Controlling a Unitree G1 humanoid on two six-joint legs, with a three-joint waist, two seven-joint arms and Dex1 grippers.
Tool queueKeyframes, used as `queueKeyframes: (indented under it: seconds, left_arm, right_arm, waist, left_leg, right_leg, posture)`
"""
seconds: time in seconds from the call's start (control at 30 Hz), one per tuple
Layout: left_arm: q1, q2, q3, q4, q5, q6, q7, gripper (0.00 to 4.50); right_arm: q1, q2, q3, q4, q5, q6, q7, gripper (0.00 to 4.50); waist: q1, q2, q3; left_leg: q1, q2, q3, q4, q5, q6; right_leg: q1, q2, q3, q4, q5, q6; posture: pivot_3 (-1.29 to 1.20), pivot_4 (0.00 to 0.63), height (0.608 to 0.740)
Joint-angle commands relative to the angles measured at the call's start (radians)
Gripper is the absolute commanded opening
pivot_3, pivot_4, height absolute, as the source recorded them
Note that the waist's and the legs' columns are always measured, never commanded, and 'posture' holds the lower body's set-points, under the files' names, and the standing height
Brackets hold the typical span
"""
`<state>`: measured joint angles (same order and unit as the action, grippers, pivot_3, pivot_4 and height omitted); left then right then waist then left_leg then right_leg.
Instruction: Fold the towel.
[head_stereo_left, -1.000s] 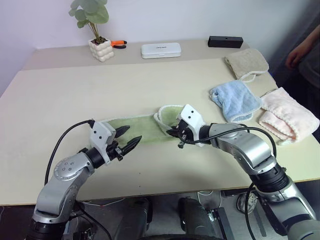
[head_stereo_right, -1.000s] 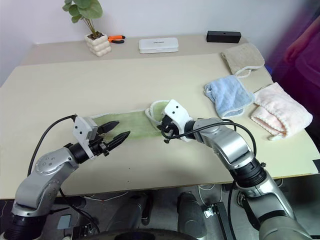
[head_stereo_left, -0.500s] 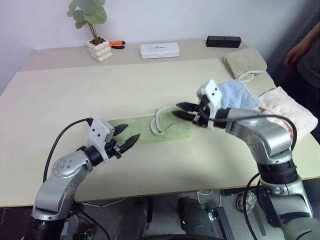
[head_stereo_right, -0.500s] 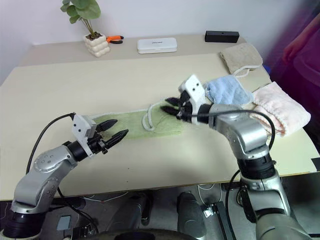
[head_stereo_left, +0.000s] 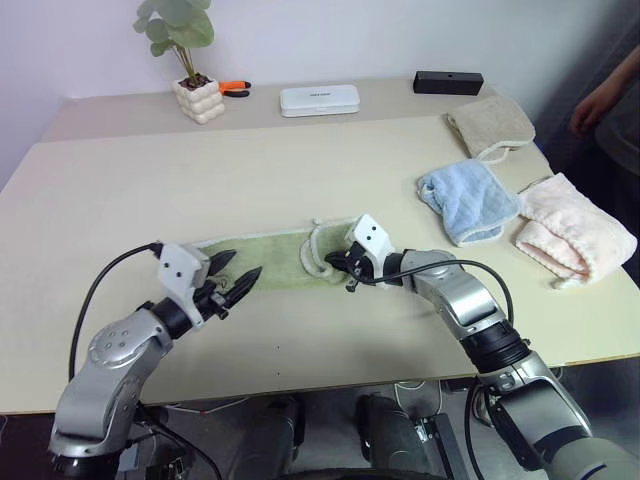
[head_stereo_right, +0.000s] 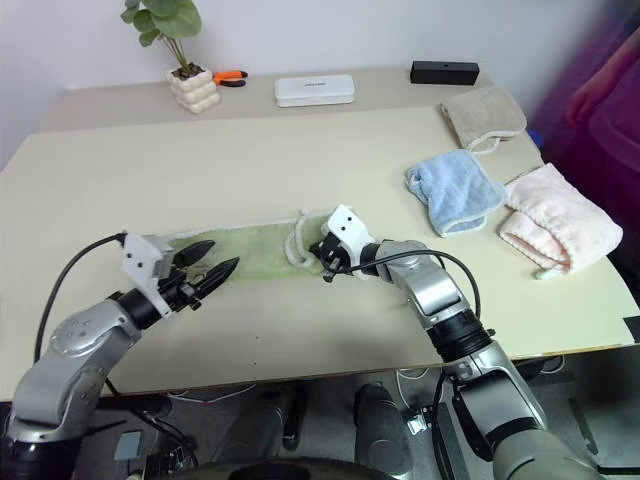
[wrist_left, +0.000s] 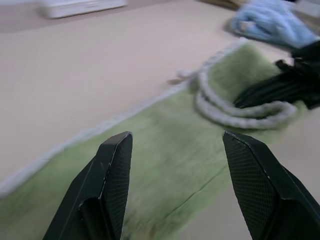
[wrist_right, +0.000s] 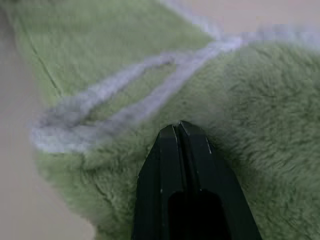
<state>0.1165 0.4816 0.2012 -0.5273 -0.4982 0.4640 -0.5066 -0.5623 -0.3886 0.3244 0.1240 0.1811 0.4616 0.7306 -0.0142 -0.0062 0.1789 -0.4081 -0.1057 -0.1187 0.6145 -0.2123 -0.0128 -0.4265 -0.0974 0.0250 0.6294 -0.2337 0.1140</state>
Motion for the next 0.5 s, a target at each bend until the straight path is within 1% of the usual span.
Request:
queueKeyframes:
  seconds: [0.03, 0.1, 0.17, 0.2, 0.23, 0.27, 0.33, 0.4, 0.5]
  left_arm:
    - [0.051, -0.033, 0.083, -0.091, -0.089, 0.046, 0.058, 2.90]
    - [0.075, -0.047, 0.105, -0.111, -0.126, 0.072, 0.082, 2.90]
    - [0.140, -0.107, 0.166, -0.143, -0.282, 0.120, 0.137, 3.45]
    - [0.173, -0.136, 0.198, -0.155, -0.368, 0.138, 0.166, 3.78]
    - [0.200, -0.155, 0.223, -0.164, -0.437, 0.154, 0.190, 4.27]
    - [0.228, -0.166, 0.242, -0.170, -0.498, 0.165, 0.210, 4.50]
    - [0.281, -0.179, 0.267, -0.173, -0.596, 0.189, 0.255, 4.50]
    - [0.308, -0.182, 0.280, -0.155, -0.650, 0.207, 0.320, 4.50]
    - [0.324, -0.217, 0.281, -0.090, -0.759, 0.233, 0.479, 4.50]
  right_arm:
    - [-0.066, -0.005, -0.074, -0.031, 0.003, -0.063, 0.007, 0.28]
    - [-0.081, -0.017, -0.087, -0.041, -0.001, -0.084, 0.025, 0.89]
    - [-0.109, -0.044, -0.097, -0.091, 0.008, -0.132, 0.079, 1.88]
    - [-0.122, -0.056, -0.097, -0.112, 0.009, -0.154, 0.104, 2.34]
    - [-0.130, -0.066, -0.095, -0.127, 0.007, -0.172, 0.124, 2.91]
    - [-0.134, -0.072, -0.088, -0.141, 0.004, -0.189, 0.142, 3.37]
    - [-0.137, -0.077, -0.078, -0.172, 0.009, -0.211, 0.178, 4.38]
    - [-0.135, -0.074, -0.070, -0.191, 0.008, -0.231, 0.201, 4.45]
    - [-0.117, -0.062, -0.043, -0.211, -0.002, -0.271, 0.230, 4.45]
  waist:
    - [0.001, 0.000, 0.000]
    - [0.001, 0.000, 0.000]
    - [0.001, 0.000, 0.000]
    - [-0.001, 0.000, 0.000]
    - [-0.001, 0.000, 0.000]
    - [-0.001, 0.000, 0.000]
    - [0.001, 0.000, 0.000]
    - [0.001, 0.000, 0.000]
    - [0.004, -0.001, 0.000]
  left_leg:
    - [0.000, 0.000, 0.000, 0.000, 0.000, 0.000]
    - [0.000, 0.000, 0.000, 0.000, 0.000, 0.000]
    - [0.000, 0.000, 0.000, 0.000, 0.000, 0.000]
    - [0.000, 0.000, 0.000, 0.000, 0.000, 0.000]
    - [0.000, 0.000, 0.000, 0.000, 0.000, 0.000]
    - [0.000, 0.000, 0.000, 0.000, 0.000, 0.000]
    - [0.000, 0.001, 0.000, 0.000, 0.000, 0.000]
    - [0.000, 0.001, 0.000, 0.000, 0.000, 0.000]
    - [0.000, 0.001, 0.000, 0.001, 0.000, 0.000]
  right_leg:
    - [0.000, 0.000, 0.000, 0.000, 0.000, 0.000]
    - [0.000, 0.000, 0.000, 0.000, 0.000, 0.000]
    - [0.000, 0.000, 0.000, 0.000, 0.000, 0.000]
    - [0.000, 0.000, 0.000, -0.001, 0.000, 0.000]
    - [0.000, 0.000, 0.000, -0.001, 0.000, 0.000]
    - [0.000, 0.000, 0.000, -0.001, 0.000, 0.000]
    - [0.000, 0.000, 0.000, 0.000, 0.000, 0.000]
    - [0.000, -0.001, 0.000, 0.000, -0.002, -0.003]
    - [0.001, 0.000, 0.000, -0.001, -0.002, -0.003]
  posture:
    - [0.00, 0.150, 0.740]
    - [0.00, 0.150, 0.740]
    - [0.00, 0.150, 0.740]
    - [0.00, 0.150, 0.740]
    - [0.00, 0.150, 0.740]
    - [0.00, 0.150, 0.740]
    - [0.00, 0.150, 0.740]
    - [0.00, 0.150, 0.740]
    - [0.00, 0.150, 0.740]
